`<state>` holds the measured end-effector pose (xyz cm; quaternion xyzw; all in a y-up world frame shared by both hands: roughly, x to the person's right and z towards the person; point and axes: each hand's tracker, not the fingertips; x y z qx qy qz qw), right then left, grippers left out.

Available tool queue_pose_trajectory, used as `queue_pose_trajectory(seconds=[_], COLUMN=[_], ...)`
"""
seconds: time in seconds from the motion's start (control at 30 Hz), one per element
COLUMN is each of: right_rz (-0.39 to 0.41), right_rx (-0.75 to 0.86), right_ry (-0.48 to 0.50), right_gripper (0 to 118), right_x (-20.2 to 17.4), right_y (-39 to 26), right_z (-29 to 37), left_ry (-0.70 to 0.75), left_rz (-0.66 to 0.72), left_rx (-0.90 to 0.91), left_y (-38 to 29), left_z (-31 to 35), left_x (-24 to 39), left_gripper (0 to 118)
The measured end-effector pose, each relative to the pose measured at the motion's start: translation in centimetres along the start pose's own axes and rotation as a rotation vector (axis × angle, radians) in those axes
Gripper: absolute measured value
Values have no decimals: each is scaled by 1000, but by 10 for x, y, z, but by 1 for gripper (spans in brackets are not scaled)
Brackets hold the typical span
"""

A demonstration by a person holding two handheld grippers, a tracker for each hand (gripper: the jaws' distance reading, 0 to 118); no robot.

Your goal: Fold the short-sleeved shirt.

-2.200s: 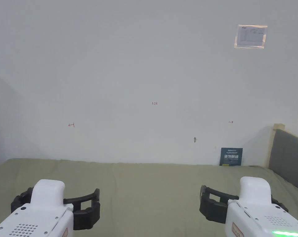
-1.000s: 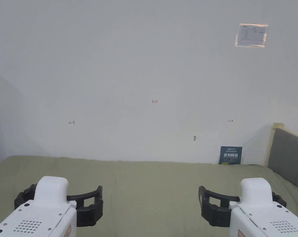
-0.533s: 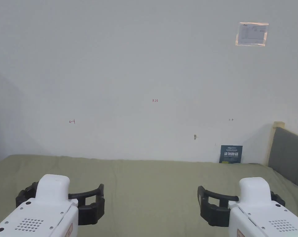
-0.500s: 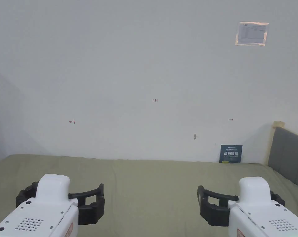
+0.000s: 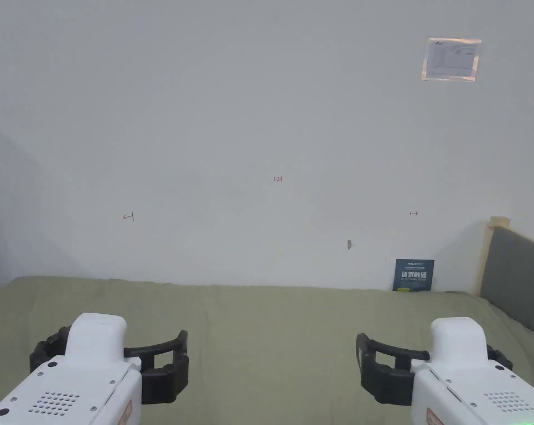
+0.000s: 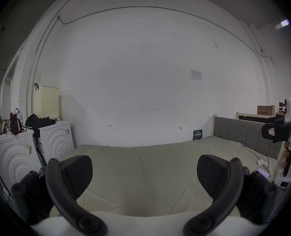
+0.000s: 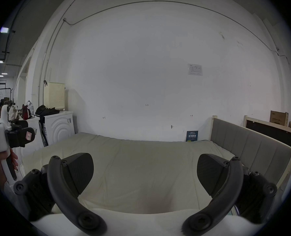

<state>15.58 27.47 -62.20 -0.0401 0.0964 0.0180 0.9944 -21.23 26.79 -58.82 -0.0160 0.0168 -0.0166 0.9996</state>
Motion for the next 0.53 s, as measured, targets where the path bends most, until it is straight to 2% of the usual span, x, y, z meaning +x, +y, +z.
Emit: queue_pose_trajectory(seconds=[0.27, 0.4, 0.53], right_rz=[-47, -37, -46], right_rx=[-18, -9, -5], right_ry=[-3, -66, -29], right_gripper=[118, 118, 118], right_x=[0, -8, -7], right_y=[4, 6, 6], right_z=[1, 3, 5], left_ry=[0, 4, 4], left_rz=[-1, -2, 2], left_rx=[3, 1, -2], left_y=[0, -1, -1], left_z=[1, 0, 0], left_x=[0, 0, -1], left_gripper=[118, 118, 118])
